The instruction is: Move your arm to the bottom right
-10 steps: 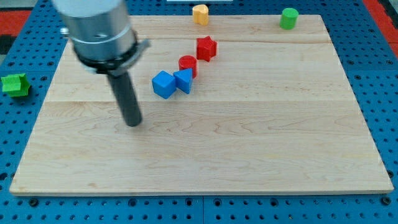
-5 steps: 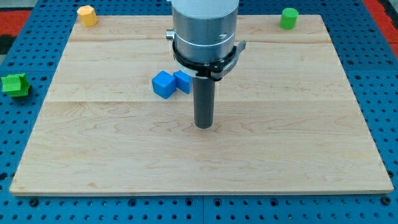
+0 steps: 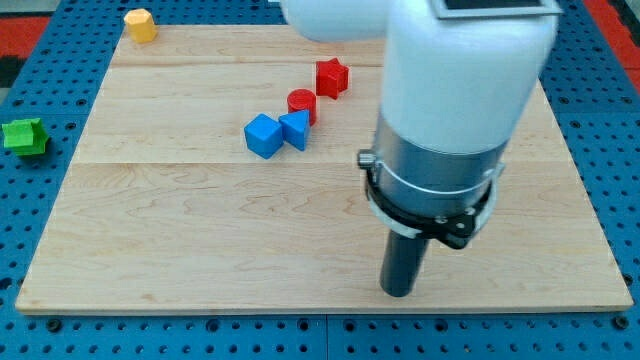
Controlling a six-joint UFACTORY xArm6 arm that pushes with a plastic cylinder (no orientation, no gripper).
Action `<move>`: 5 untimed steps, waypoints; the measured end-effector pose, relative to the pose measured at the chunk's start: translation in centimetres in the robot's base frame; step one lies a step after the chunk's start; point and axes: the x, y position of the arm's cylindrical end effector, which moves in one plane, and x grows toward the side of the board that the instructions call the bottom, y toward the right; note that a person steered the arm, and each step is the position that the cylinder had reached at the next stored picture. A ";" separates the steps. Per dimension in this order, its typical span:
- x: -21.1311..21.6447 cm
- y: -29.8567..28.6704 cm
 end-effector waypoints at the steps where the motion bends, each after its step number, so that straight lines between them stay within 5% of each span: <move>1: -0.1 1.1; 4: -4.4 14.9; 5: -4.9 15.4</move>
